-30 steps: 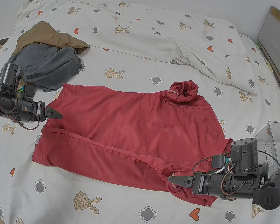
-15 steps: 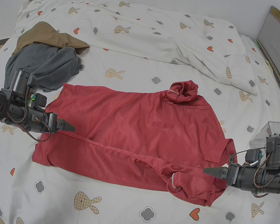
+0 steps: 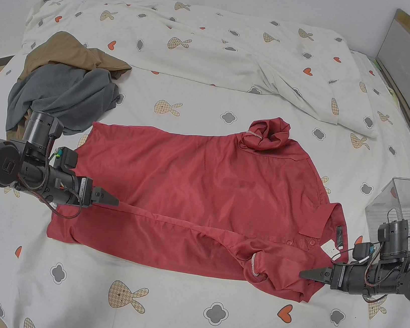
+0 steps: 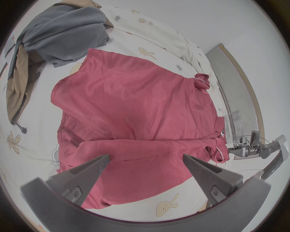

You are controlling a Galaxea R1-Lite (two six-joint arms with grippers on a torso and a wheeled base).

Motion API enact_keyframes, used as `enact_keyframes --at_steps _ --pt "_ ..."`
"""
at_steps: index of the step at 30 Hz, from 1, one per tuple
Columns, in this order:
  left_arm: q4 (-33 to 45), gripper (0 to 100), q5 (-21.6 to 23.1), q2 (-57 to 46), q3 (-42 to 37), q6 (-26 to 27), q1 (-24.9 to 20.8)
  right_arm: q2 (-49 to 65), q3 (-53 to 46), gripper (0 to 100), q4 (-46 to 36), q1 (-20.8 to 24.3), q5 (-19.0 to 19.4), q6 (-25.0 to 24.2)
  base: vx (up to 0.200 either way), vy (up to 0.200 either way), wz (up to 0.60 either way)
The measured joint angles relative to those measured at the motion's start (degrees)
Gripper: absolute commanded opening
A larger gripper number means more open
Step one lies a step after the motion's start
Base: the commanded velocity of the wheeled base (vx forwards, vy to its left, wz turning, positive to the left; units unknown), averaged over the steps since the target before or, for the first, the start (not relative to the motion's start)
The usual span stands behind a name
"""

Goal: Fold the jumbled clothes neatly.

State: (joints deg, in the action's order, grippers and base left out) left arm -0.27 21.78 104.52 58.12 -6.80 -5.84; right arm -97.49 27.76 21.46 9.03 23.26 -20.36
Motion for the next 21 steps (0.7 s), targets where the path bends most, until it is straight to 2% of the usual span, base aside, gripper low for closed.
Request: enact_keyframes --at_steps 5,9,21 --pt "-0.1 100 0.0 0.3 -0.2 0.1 0.0 -2.1 -0.1 100 1.0 -2.0 3.7 0.4 0.000 0.000 0.00" --pt "-0.1 100 0.0 0.4 -0.2 0.1 -0.1 -3.0 0.9 100 1.1 -1.9 5.6 0.0 0.000 0.000 0.00" --pt "-0.2 100 0.0 0.9 -0.2 0.2 0.0 -3.1 3.8 100 1.0 1.9 8.0 -5.1 0.000 0.000 0.00"
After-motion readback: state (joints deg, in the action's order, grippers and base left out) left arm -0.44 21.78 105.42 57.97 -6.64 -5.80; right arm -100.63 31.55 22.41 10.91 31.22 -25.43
